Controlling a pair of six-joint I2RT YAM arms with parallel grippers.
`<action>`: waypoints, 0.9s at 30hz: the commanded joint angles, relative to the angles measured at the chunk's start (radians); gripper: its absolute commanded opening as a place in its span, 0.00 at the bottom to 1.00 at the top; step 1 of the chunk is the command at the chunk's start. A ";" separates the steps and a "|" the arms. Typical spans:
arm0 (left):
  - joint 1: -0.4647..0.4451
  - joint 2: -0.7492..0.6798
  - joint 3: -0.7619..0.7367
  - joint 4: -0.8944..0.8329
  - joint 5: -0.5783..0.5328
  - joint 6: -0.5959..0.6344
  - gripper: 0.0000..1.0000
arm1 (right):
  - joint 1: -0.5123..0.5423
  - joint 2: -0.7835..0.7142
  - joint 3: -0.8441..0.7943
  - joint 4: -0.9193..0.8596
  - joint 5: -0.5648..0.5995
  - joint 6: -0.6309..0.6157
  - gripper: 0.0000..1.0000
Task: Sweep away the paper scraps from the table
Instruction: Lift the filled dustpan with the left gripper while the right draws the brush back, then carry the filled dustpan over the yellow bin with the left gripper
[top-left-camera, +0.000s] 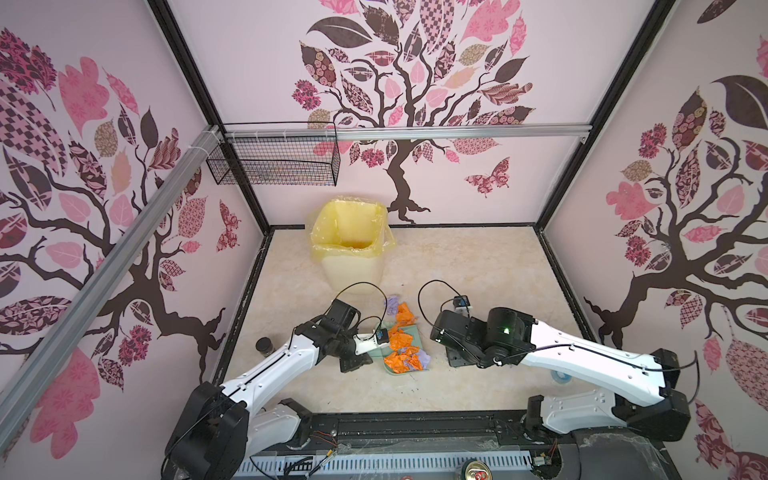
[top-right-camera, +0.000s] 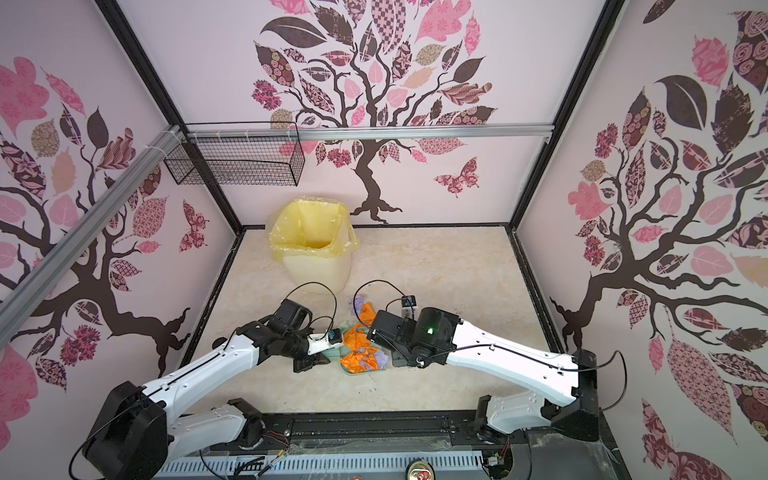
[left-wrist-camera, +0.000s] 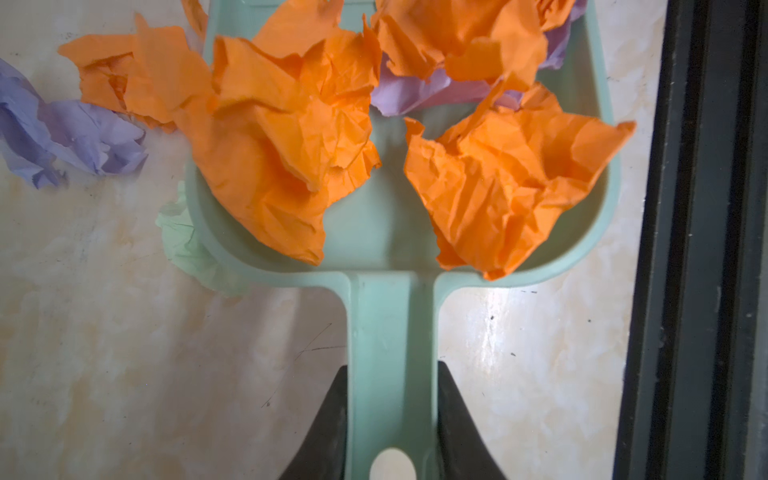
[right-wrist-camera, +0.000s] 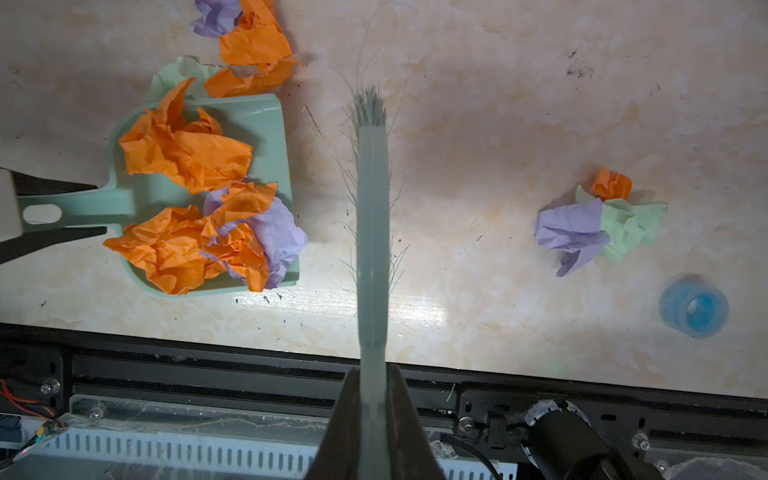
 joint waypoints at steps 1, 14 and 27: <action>0.006 -0.053 0.088 -0.057 0.057 -0.019 0.00 | -0.024 -0.072 -0.028 -0.003 0.031 0.018 0.00; 0.101 -0.091 0.409 -0.389 0.069 0.125 0.00 | -0.088 -0.115 -0.127 0.072 0.007 -0.037 0.00; 0.275 0.097 0.770 -0.591 0.171 0.233 0.00 | -0.096 -0.110 -0.154 0.119 -0.004 -0.071 0.00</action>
